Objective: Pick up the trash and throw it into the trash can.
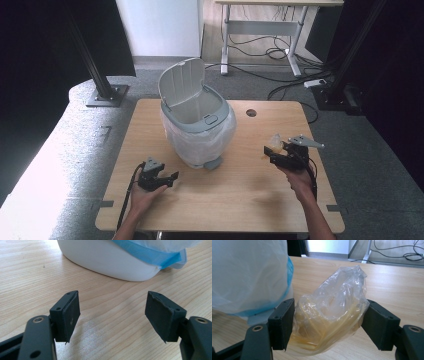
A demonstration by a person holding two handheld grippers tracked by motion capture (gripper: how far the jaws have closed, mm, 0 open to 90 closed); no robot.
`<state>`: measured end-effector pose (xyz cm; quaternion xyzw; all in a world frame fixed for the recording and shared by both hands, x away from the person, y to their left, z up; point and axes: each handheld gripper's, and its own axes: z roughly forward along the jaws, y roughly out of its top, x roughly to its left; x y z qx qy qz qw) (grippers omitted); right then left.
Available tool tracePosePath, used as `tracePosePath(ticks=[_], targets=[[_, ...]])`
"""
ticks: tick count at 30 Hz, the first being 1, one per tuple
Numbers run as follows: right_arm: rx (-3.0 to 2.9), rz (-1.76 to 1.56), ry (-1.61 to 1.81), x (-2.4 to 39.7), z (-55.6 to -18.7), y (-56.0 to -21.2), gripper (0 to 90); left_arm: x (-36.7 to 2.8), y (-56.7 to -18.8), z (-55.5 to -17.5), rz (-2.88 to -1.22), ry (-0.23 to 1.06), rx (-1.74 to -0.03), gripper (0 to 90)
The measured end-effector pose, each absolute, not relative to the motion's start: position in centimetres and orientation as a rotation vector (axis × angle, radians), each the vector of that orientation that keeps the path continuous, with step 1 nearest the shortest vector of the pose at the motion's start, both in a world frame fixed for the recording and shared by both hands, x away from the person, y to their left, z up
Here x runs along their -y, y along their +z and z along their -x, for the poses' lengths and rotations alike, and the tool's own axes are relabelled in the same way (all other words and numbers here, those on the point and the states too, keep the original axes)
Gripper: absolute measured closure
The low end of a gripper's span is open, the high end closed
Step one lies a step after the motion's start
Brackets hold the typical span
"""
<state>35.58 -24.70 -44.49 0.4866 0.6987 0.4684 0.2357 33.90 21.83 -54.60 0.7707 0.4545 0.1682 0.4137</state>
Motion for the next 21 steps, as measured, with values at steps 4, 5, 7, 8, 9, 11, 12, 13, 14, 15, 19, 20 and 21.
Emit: tracePosePath(ticks=[4, 5, 7, 8, 9, 11, 12, 13, 14, 15, 19, 20, 21], targets=[[-1.913, -1.321, 1.311, 24.6, -35.3, -43.6, 29.9, -21.9, -54.6, -33.9, -1.937, 0.424, -1.143, 27.9], [-1.913, -1.318, 1.315, 24.5, -35.3, -43.4, 30.0, -21.9, -54.6, -33.9, -1.938, 0.423, -1.143, 27.9], [-1.910, -1.311, 1.321, 24.3, -35.4, -43.1, 30.0, -21.9, -54.6, -33.9, -1.939, 0.423, -1.143, 27.9], [-1.908, -1.309, 1.323, 24.3, -35.4, -43.0, 30.1, -21.9, -54.6, -34.0, -1.940, 0.424, -1.143, 27.9], [-1.907, -1.309, 1.327, 24.2, -35.5, -42.8, 30.1, -21.9, -54.6, -34.0, -1.940, 0.424, -1.143, 27.9], [-1.906, -1.301, 1.331, 24.0, -35.6, -42.3, 30.2, -21.9, -54.6, -34.0, -1.938, 0.425, -1.144, 27.9], [-1.904, -1.295, 1.333, 23.9, -35.6, -42.1, 30.2, -21.9, -54.6, -34.0, -1.937, 0.424, -1.144, 27.9], [-1.903, -1.291, 1.336, 23.8, -35.6, -41.9, 30.2, -21.9, -54.6, -34.0, -1.937, 0.424, -1.145, 27.9], [-1.902, -1.285, 1.338, 23.7, -35.6, -41.6, 30.2, -21.9, -54.6, -34.0, -1.936, 0.424, -1.145, 27.9], [-1.903, -1.280, 1.341, 23.6, -35.6, -41.5, 30.3, -21.9, -54.6, -34.0, -1.936, 0.424, -1.145, 27.9], [-1.906, -1.255, 1.365, 23.2, -35.5, -40.5, 30.5, -21.9, -54.7, -34.0, -1.937, 0.424, -1.144, 27.9], [-1.906, -1.252, 1.373, 23.1, -35.5, -40.2, 30.5, -21.9, -54.7, -34.0, -1.938, 0.424, -1.143, 27.9], [-1.903, -1.241, 1.386, 22.9, -35.5, -39.9, 30.5, -21.9, -54.7, -34.0, -1.938, 0.424, -1.143, 27.9]])
